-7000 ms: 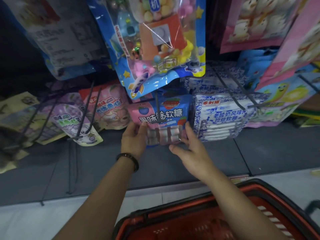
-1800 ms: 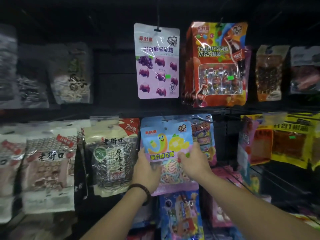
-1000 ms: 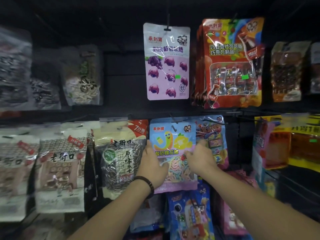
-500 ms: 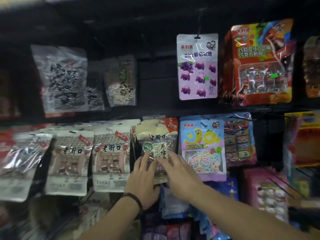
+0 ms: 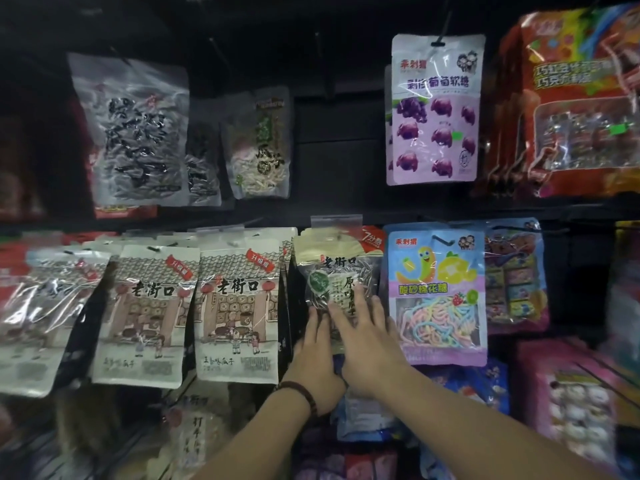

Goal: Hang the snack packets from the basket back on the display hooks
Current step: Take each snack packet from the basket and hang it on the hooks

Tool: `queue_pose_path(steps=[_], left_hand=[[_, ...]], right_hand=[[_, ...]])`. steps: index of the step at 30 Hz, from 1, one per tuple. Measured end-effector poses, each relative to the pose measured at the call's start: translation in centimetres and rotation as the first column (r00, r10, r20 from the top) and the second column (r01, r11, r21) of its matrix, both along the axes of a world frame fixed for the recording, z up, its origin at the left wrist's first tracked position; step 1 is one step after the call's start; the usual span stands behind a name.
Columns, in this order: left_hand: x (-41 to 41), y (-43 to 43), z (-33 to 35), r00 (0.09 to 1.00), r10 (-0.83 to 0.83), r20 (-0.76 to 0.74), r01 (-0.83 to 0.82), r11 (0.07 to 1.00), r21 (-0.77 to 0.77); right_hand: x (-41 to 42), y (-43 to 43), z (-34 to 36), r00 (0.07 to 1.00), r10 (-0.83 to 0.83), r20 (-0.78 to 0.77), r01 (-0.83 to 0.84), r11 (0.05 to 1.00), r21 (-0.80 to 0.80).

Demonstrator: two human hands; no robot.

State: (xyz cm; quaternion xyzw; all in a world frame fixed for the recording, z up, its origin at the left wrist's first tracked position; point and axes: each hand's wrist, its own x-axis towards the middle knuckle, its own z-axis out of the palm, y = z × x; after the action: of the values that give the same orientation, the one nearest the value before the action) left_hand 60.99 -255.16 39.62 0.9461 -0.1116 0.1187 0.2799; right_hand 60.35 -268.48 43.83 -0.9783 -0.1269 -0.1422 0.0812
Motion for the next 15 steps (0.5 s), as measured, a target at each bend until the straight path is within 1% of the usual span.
queue_pose_path(steps=[4,7,12,15], left_hand=[[1.1,-0.3,-0.1,1.0,-0.001,-0.031,0.0,0.999,-0.036],[1.7,-0.6,0.2,0.999,0.009,-0.052,-0.011,1.0,-0.025],[2.0,-0.7,0.8,0.999,0.022,-0.028,-0.023,1.0,-0.016],[2.0,-0.9,0.6,0.999,0.037,-0.034,-0.038,0.999,-0.011]], right_hand=[[0.6,0.3,0.4,1.0,-0.007,-0.009,0.007,1.0,-0.013],[1.1,0.2,0.7,1.0,-0.004,0.003,0.004,1.0,-0.031],[1.6,0.1,1.0,0.997,0.028,0.075,-0.024,0.999,-0.048],[1.7,0.0,1.0,0.998,0.026,0.059,-0.024,0.999,-0.04]])
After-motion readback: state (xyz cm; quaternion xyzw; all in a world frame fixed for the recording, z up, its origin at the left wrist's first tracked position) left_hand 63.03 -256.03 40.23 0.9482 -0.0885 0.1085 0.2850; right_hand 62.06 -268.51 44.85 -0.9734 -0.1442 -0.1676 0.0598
